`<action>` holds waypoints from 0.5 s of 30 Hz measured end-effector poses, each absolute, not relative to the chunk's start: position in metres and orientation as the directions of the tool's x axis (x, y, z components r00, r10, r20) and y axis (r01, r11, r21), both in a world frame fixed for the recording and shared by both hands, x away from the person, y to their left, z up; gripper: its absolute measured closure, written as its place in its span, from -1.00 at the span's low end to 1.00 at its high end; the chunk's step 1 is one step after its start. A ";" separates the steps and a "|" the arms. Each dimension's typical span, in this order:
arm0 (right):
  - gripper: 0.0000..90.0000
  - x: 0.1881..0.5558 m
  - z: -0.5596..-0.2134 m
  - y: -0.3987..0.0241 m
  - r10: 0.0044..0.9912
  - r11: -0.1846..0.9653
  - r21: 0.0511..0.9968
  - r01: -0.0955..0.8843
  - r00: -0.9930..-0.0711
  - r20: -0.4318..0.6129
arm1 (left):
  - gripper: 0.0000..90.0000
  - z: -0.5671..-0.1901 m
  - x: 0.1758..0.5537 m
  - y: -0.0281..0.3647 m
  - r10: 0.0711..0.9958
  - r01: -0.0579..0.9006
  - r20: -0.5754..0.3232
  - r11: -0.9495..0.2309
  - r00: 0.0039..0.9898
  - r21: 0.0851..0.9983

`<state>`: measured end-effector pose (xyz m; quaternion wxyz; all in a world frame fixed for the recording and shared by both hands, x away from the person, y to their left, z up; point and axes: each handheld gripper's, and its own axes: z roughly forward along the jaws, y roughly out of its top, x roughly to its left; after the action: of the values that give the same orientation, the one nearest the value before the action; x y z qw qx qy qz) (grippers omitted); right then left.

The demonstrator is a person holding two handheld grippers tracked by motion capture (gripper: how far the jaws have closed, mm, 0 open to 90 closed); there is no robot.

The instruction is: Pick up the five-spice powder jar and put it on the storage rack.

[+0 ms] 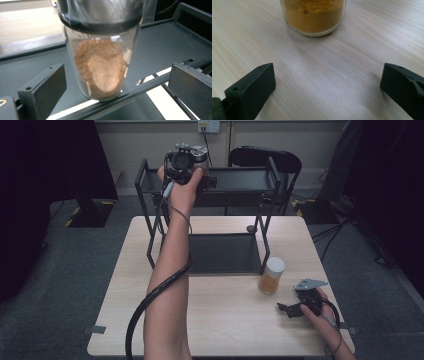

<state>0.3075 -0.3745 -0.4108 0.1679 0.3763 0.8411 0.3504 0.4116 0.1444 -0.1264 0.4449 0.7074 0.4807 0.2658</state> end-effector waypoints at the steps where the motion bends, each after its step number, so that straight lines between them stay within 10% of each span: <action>1: -1.00 0.307 -0.411 -0.375 0.751 0.471 0.716 0.515 -0.660 -0.019 | -0.96 -0.128 0.410 0.145 0.916 0.442 -0.055 -0.139 0.398 0.886; 15: -1.00 0.307 -0.411 -0.374 0.752 0.469 0.716 0.517 -0.659 -0.017 | -0.95 -0.146 0.399 0.152 0.905 0.446 -0.088 -0.119 0.417 0.887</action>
<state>0.3074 -0.3744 -0.4108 0.1675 0.3772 0.8406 0.3507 0.3989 0.1522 -0.1460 0.4596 0.7050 0.4789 0.2496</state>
